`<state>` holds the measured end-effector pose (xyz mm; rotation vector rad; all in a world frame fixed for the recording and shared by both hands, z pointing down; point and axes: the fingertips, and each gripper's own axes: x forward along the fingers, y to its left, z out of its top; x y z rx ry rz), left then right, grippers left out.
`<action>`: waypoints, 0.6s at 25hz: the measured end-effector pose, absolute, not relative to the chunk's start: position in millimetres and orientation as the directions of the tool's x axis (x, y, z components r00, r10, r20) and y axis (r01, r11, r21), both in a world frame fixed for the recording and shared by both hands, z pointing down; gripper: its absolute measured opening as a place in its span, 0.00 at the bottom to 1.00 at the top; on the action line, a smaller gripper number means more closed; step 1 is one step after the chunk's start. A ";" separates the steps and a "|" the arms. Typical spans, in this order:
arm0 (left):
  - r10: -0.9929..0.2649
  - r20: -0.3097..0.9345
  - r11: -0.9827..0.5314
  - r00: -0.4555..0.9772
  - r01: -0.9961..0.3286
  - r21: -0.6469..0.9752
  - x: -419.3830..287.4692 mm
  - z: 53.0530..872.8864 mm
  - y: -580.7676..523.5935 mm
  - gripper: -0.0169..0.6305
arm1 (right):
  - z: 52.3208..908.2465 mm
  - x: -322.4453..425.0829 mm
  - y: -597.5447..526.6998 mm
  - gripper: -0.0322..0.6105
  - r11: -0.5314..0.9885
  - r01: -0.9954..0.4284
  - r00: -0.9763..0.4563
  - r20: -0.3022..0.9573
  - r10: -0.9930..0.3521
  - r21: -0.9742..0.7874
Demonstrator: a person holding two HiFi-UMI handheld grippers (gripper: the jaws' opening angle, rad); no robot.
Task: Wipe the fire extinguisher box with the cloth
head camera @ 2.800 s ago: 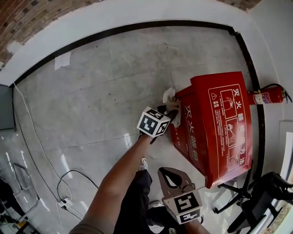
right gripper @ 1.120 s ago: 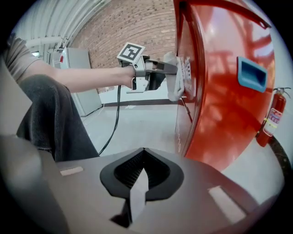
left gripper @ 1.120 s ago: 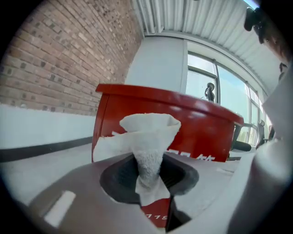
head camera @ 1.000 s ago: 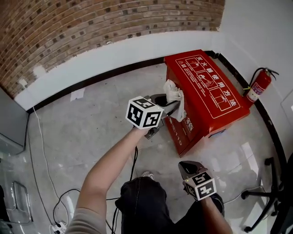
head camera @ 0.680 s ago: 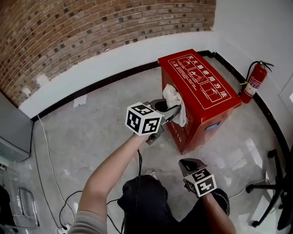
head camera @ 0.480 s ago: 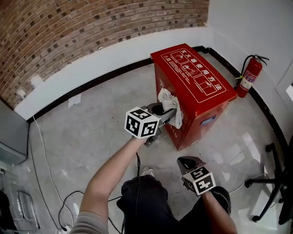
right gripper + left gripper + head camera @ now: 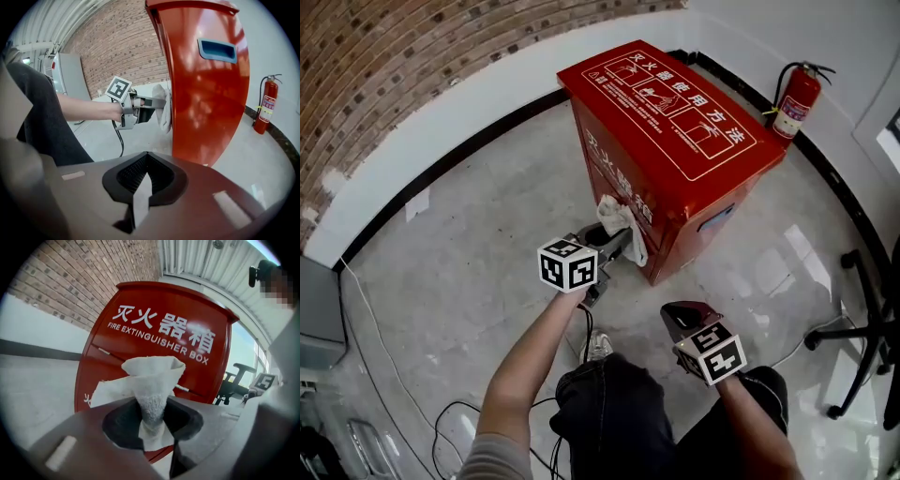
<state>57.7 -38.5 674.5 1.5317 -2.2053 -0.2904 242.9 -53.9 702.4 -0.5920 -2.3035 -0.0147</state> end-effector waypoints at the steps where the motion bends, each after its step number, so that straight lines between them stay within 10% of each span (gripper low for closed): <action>1: -0.925 0.246 0.371 -0.290 -0.830 0.417 57.2 686.2 -38.7 0.20 | 706.5 242.7 -55.4 0.09 0.896 0.412 -0.613 0.677 0.407 -0.165; 15: -0.804 0.545 0.496 -0.235 -0.771 0.399 67.8 848.6 -40.9 0.20 | 741.9 230.6 -61.7 0.09 0.917 0.329 -0.588 0.711 0.386 -0.225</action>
